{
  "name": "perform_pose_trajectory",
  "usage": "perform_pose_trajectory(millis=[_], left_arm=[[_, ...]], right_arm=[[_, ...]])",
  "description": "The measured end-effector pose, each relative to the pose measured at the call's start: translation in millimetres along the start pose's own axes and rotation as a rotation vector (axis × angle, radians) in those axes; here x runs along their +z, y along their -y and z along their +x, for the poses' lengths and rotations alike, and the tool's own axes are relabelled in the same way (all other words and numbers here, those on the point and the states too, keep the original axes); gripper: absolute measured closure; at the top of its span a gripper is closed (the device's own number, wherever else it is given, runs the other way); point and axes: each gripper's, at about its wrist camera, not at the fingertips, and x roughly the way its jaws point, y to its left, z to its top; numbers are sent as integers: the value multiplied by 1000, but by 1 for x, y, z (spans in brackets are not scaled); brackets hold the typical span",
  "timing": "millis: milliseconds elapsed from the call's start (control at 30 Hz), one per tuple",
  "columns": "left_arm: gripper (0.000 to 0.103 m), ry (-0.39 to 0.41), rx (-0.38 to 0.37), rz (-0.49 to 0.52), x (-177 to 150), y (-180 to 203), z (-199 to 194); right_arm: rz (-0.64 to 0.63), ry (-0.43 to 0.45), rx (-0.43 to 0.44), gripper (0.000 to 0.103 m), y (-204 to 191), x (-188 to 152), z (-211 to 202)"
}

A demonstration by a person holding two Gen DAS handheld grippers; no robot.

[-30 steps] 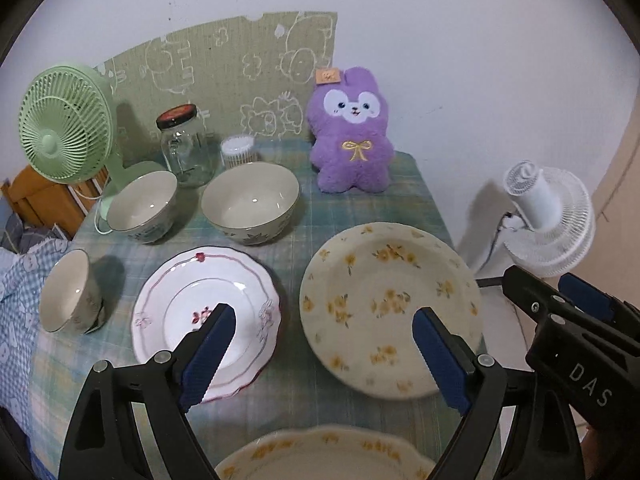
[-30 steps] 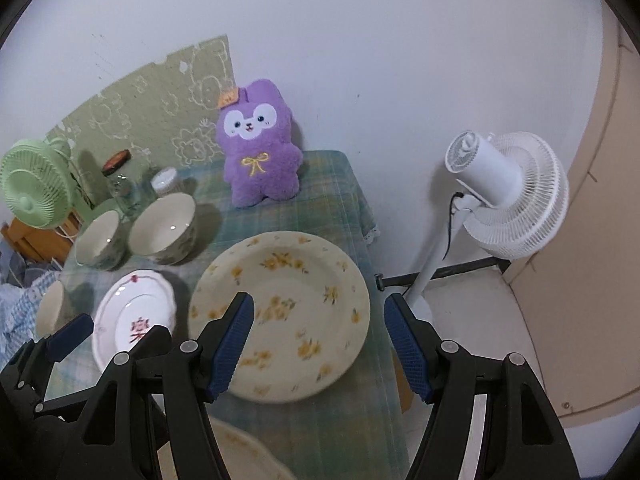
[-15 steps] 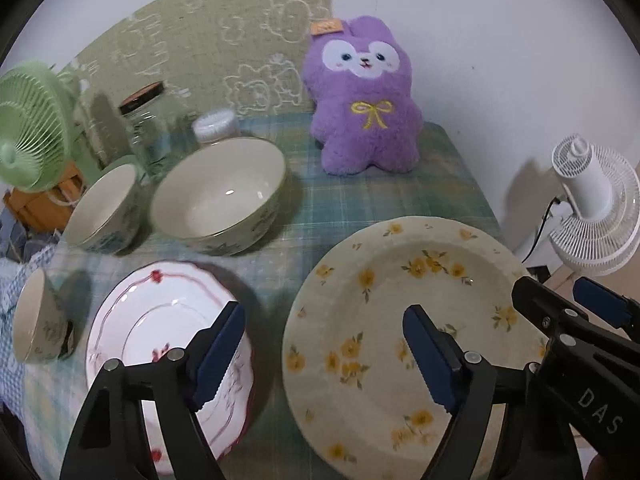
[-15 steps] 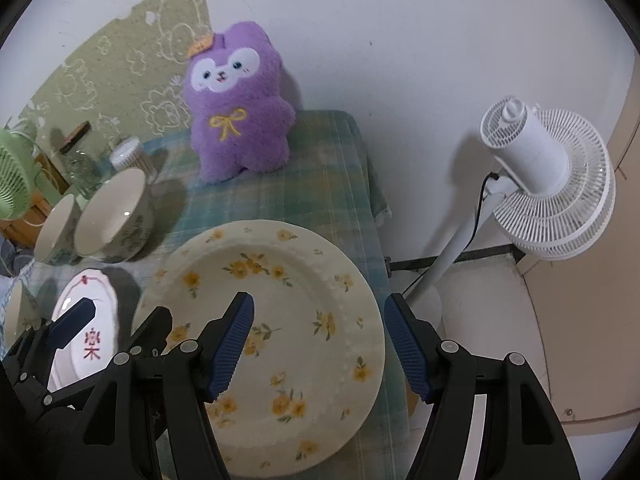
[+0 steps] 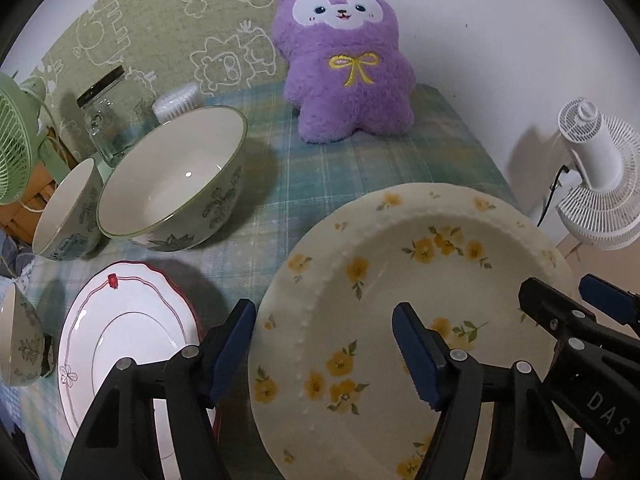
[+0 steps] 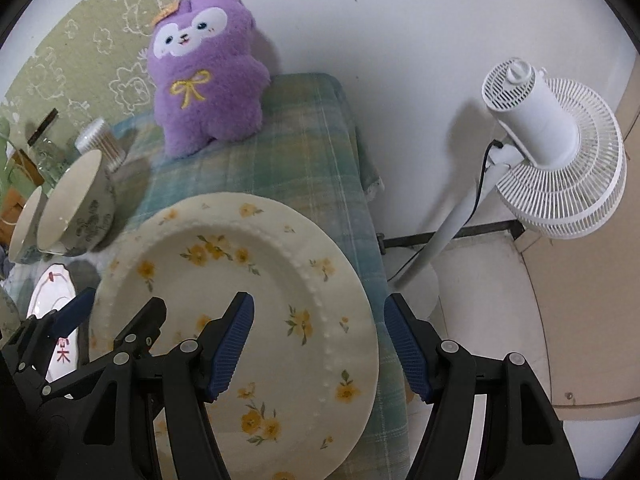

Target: Organize plates and bowls

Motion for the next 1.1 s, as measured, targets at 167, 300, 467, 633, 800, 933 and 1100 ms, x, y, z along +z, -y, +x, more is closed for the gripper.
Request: perform_pose_trajectory(millis=[167, 300, 467, 633, 800, 933, 1100], left_arm=[[37, -29, -20, -59, 1, -10, 6], [39, -38, -25, -61, 0, -13, 9], [39, -34, -17, -44, -1, -11, 8], [39, -42, -8, -38, -4, -9, 6], [39, -54, -11, -4, -7, -7, 0], [40, -54, -8, -12, -14, -9, -9], [40, -63, -23, -32, -22, -16, -19]], right_arm=[[6, -62, 0, 36, 1, -5, 14], [7, -66, -7, 41, -2, -8, 16], [8, -62, -22, 41, -4, -8, 17], [-4, -56, -49, 41, -7, -7, 15], [-9, -59, -69, 41, -9, -7, 11], [-21, -62, -78, 41, -11, -10, 5], [-12, -77, -78, 41, -13, -24, -5]])
